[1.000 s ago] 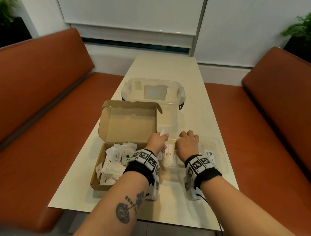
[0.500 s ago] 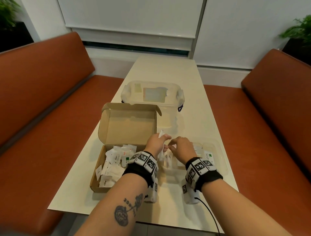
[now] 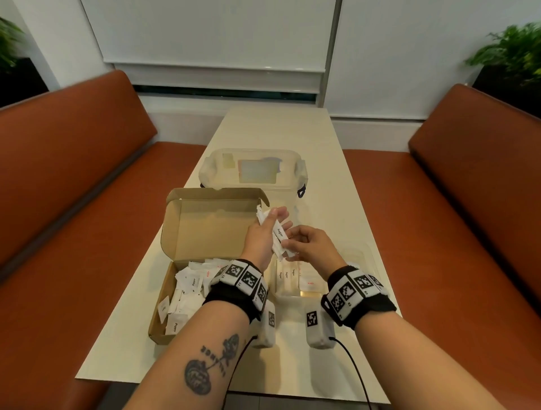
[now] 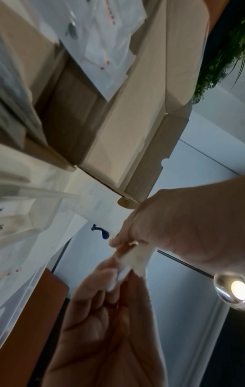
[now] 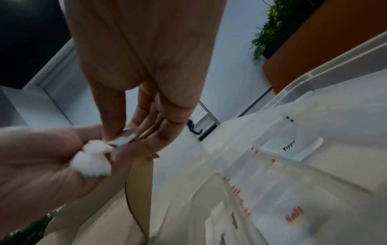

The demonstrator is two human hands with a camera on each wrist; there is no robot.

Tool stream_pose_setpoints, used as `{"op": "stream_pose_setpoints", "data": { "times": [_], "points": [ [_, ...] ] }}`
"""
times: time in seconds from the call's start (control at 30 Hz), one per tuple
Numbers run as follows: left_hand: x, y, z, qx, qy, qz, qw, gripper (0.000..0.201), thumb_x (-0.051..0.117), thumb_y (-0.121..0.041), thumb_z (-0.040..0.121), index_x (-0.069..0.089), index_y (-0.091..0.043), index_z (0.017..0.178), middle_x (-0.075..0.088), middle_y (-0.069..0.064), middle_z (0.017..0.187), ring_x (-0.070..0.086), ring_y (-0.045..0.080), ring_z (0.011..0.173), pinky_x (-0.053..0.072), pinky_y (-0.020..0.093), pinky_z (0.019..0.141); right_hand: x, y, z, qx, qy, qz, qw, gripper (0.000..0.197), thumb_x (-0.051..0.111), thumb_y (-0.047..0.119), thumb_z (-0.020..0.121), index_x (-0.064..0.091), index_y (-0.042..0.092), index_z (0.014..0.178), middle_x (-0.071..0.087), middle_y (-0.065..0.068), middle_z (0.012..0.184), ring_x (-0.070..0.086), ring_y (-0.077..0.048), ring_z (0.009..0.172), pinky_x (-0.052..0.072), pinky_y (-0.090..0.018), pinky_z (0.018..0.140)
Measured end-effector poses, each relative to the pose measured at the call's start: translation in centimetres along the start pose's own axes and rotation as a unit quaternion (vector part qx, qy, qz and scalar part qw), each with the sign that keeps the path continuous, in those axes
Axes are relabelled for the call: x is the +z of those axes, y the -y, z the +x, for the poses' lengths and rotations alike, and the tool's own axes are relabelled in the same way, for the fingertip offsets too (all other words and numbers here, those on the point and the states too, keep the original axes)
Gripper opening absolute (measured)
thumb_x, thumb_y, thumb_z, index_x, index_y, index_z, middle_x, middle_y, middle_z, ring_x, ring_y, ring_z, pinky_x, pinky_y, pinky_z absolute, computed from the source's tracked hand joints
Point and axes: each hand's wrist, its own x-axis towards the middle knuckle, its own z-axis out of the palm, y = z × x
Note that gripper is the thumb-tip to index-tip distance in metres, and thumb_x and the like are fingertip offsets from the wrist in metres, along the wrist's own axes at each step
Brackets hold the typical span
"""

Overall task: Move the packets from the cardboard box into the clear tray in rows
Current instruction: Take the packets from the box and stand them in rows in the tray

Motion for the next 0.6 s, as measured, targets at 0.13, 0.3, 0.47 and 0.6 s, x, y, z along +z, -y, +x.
{"op": "stream_pose_setpoints", "data": {
  "times": [0.13, 0.3, 0.47, 0.6],
  "points": [
    [0.1, 0.1, 0.1, 0.005, -0.056, 0.030, 0.998, 0.025, 0.044, -0.028, 0.101, 0.062, -0.011, 0.107, 0.065, 0.011, 0.105, 0.068, 0.022, 0.081, 0.058, 0.029, 0.063, -1.3, 0.4, 0.3, -0.040, -0.096, -0.032, 0.994, 0.011, 0.068, 0.005, 0.082, 0.067, 0.002, 0.093, 0.067, -0.007, 0.076, 0.061, -0.014, 0.064, 0.054, -0.020, 0.065],
    [-0.2, 0.7, 0.9, 0.008, -0.122, 0.188, 0.974, 0.016, 0.050, -0.028, 0.097, 0.064, -0.022, 0.093, 0.065, 0.006, 0.099, 0.038, 0.013, 0.050, 0.035, 0.023, 0.045, -3.5, 1.4, 0.6, -0.112, -0.210, -0.097, 0.966, 0.007, 0.074, 0.014, 0.079, 0.069, 0.010, 0.082, 0.065, -0.001, 0.070, 0.057, -0.007, 0.060, 0.050, -0.019, 0.062],
    [0.1, 1.2, 0.5, -0.009, -0.081, 0.199, 0.977, 0.017, 0.051, -0.031, 0.096, 0.065, -0.022, 0.093, 0.069, 0.005, 0.106, 0.034, 0.011, 0.051, 0.033, 0.022, 0.048, -4.1, 2.4, 0.9, -0.162, -0.214, -0.208, 0.941, 0.006, 0.071, 0.021, 0.081, 0.070, 0.016, 0.084, 0.063, 0.010, 0.070, 0.052, 0.003, 0.060, 0.040, -0.006, 0.059],
    [0.7, 0.8, 0.1, -0.035, -0.027, 0.194, 0.980, 0.030, 0.054, -0.049, 0.091, 0.067, -0.022, 0.099, 0.069, -0.002, 0.106, 0.031, 0.009, 0.051, 0.030, 0.019, 0.046, -4.3, 2.3, 0.7, -0.148, -0.175, -0.206, 0.951, 0.008, 0.071, 0.022, 0.082, 0.069, 0.014, 0.080, 0.064, 0.003, 0.066, 0.057, -0.004, 0.058, 0.046, -0.014, 0.061]
  ]
}}
